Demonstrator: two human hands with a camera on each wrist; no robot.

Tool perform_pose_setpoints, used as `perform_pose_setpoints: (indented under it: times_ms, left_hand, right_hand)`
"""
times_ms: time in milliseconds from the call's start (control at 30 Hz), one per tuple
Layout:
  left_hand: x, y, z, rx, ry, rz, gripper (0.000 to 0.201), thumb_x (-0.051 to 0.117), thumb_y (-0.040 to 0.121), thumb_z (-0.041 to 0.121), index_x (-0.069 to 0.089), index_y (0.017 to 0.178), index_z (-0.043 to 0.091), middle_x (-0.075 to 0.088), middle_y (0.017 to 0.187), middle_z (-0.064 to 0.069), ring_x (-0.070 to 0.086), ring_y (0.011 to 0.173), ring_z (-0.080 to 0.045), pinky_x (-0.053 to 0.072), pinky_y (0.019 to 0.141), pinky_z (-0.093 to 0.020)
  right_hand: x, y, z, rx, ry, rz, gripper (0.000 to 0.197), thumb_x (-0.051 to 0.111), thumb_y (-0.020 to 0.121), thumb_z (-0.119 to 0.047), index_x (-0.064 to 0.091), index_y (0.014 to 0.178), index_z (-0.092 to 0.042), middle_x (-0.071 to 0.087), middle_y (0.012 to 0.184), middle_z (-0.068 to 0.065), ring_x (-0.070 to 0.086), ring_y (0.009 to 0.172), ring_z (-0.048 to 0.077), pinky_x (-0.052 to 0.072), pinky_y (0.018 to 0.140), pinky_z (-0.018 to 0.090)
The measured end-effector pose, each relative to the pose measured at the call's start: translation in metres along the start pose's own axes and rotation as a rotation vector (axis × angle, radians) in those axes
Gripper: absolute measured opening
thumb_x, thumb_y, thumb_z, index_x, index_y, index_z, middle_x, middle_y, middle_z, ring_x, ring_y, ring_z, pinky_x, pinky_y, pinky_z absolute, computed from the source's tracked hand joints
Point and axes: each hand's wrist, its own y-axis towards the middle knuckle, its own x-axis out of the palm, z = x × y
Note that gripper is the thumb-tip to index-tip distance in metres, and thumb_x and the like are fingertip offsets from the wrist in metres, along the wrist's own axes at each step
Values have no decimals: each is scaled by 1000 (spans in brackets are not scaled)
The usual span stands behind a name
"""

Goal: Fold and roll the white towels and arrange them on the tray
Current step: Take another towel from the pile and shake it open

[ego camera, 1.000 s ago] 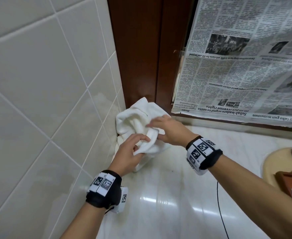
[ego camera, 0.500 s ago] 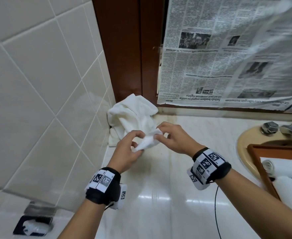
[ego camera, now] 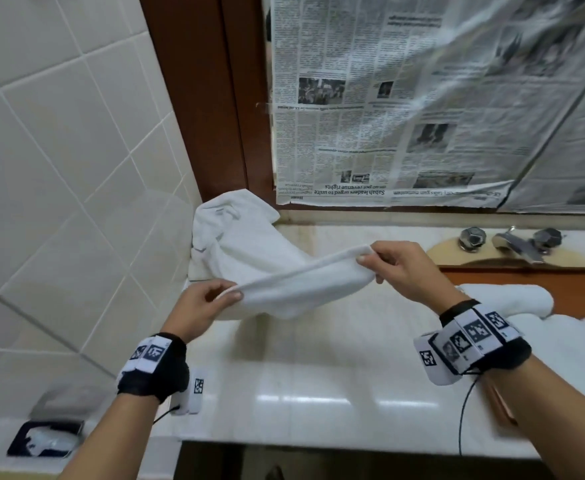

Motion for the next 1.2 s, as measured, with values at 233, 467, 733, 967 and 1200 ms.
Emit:
perform_pose_setpoints:
  times_ms: [233,467,733,967,1200]
  left_hand:
    - [19,-33,88,72,-28,17,29,73,79,44,76,95,19,74,90,5,63,82,-5,46,76,-25]
    - [40,-39,120,130,-140,-21,25,79,79,24,75,103,17,74,103,1,65,95,-8,48,84,-16]
    - [101,-11,30,-170,250,-29,29,66,72,52,75,76,26,73,79,8,68,82,-13,43,65,-19]
    - [152,9,-4,-182,329,-168,61,33,64,62,59,85,11,64,90,-6,58,87,-28,40,75,-32]
    - [161,-2,-13,-189,405,-440,11,57,97,32,64,93,24,69,95,-1,60,89,-20,36,66,-23]
  right_hand:
    - [-76,-73,-4,33,65,69,12,67,95,-19,67,83,-16,62,58,9,54,50,23,43,54,31]
    - [-101,-103,4,59,299,170,14,64,95,-15,68,96,-2,72,76,8,63,61,16,51,54,25]
    - [12,-86,95,222,-84,-21,14,62,96,-28,66,88,-17,66,82,-4,61,78,14,45,69,31]
    - [90,-65,123,359,-22,-237,24,56,98,-19,61,120,-8,63,114,3,57,103,22,44,92,33]
    - [95,-100,121,418,-141,-484,28,51,100,-30,59,126,-22,67,116,3,62,105,22,48,92,33]
